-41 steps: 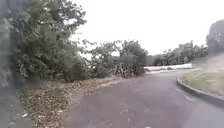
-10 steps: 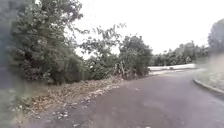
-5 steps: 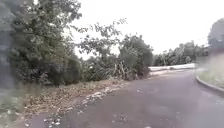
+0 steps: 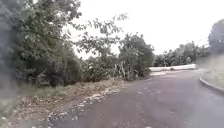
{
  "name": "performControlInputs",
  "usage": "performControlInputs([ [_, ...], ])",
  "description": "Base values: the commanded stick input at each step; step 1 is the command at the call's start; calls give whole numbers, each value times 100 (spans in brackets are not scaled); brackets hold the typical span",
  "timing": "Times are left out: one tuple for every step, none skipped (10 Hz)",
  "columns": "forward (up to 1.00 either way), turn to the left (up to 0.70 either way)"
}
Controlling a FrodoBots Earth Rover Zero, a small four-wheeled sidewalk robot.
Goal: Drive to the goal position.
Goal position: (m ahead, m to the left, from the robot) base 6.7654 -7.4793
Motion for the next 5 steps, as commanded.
performControlInputs([
  [45,0],
  [45,0],
  [45,0],
  [45,0],
  [45,0],
])
